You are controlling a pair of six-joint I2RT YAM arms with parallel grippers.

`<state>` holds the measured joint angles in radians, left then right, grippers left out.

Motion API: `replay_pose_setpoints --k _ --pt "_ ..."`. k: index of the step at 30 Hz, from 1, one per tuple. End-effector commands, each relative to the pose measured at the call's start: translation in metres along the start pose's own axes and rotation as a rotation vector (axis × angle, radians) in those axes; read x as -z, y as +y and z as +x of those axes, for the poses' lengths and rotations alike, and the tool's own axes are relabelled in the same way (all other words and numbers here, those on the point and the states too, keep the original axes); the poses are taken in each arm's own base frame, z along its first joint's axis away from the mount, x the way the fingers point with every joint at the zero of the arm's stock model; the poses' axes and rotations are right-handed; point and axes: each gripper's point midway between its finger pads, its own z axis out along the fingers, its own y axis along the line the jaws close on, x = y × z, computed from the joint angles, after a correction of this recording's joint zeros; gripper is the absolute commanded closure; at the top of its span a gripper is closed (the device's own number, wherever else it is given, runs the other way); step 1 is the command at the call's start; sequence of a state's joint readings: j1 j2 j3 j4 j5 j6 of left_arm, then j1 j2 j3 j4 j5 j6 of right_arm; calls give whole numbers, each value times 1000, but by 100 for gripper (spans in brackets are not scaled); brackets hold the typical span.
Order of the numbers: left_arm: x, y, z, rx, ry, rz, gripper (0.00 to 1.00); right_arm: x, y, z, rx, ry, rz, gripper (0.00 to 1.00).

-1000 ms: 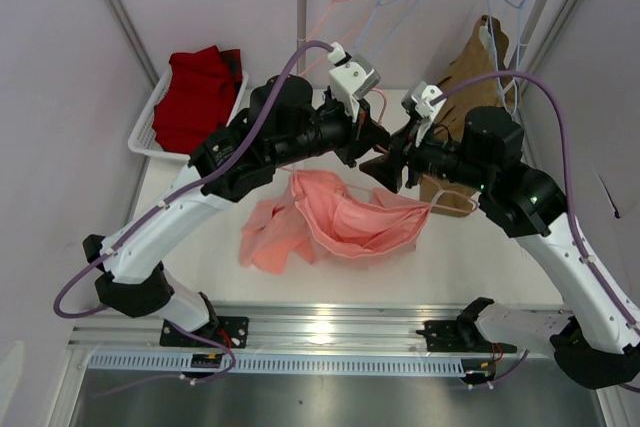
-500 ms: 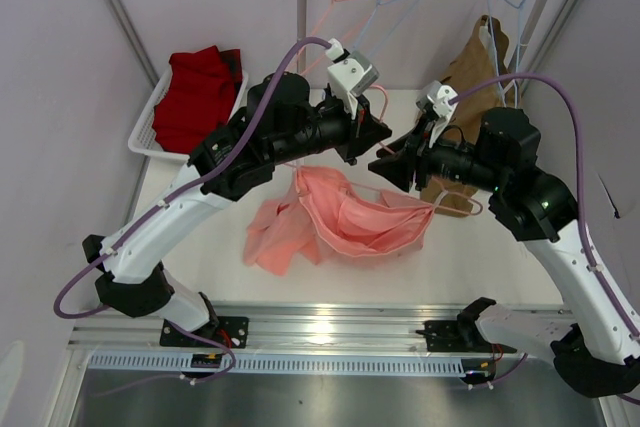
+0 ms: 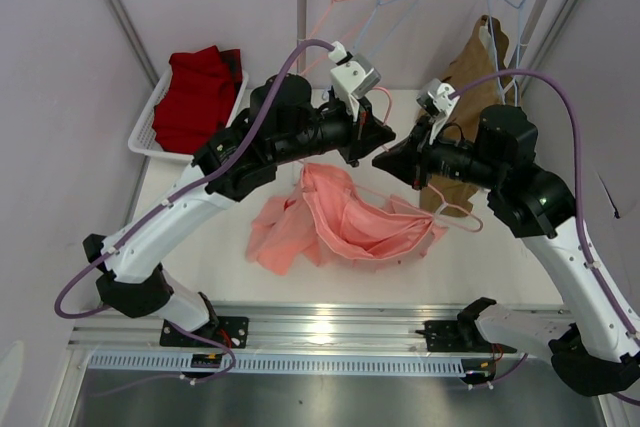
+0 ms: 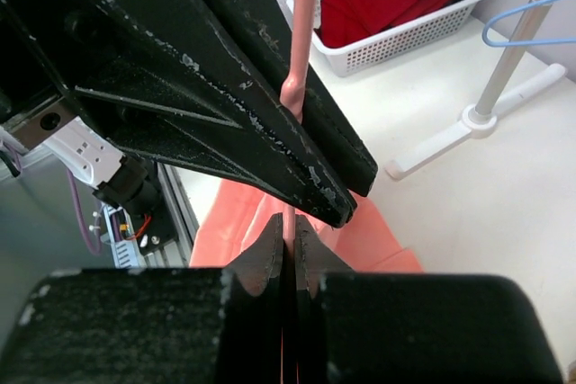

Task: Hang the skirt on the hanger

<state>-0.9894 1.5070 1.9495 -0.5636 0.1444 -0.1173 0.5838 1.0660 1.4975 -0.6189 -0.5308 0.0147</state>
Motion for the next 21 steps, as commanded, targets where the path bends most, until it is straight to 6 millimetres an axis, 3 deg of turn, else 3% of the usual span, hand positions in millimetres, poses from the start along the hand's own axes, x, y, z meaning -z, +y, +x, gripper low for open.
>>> replay_pose_setpoints --k 1,5,11,17,18,21 --pt "13 -10 -46 4 -163 40 100 9 12 -12 -41 -44 -20 100" --pt "17 -6 -47 -1 -173 15 72 28 16 -19 -68 -79 29 100" --pt "20 -4 -56 0 -217 4 41 54 18 -20 -108 -95 108 100" --pt "31 2 -83 -1 -302 -38 30 73 7 -16 -143 -108 231 100" --pt "41 0 -100 -5 -345 -40 29 75 4 -16 -151 -105 250 100" --pt "54 3 -120 -4 -390 -69 28 80 -14 -23 -173 -120 365 100"
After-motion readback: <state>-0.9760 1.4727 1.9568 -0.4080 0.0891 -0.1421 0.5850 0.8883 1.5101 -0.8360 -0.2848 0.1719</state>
